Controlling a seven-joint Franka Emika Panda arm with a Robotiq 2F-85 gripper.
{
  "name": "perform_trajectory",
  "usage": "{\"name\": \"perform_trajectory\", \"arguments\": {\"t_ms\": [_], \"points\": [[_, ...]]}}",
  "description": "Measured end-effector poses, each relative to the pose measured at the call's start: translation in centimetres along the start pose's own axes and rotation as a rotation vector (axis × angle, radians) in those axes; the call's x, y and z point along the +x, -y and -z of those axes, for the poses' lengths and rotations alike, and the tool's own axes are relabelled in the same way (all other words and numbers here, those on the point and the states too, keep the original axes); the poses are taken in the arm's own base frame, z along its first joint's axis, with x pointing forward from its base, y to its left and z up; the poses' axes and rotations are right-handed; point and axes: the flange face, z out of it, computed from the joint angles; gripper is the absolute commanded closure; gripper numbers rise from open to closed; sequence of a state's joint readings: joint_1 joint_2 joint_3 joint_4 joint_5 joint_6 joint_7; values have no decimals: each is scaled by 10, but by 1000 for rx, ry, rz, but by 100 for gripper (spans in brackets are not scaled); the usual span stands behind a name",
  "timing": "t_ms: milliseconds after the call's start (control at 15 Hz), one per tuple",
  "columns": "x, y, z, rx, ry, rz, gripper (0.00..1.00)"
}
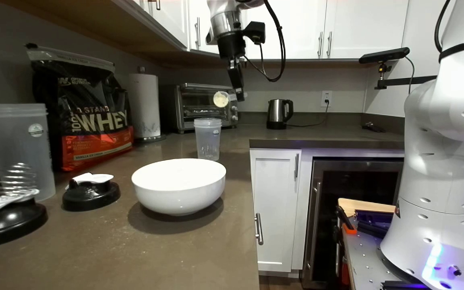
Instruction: Use the clear spoon to scoop some whey powder from the bowl, then pour the powder into the cup, and return the spoon to the bowl
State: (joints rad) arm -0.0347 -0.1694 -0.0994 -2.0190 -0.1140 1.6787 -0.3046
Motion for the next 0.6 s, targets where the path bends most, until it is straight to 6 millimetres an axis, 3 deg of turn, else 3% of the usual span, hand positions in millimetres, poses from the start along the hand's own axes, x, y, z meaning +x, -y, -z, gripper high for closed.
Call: {"name": "perform_trajectory", "arguments": {"t_ms": [600], "points": [[21,-11,-7,11,1,-13,95]]}}
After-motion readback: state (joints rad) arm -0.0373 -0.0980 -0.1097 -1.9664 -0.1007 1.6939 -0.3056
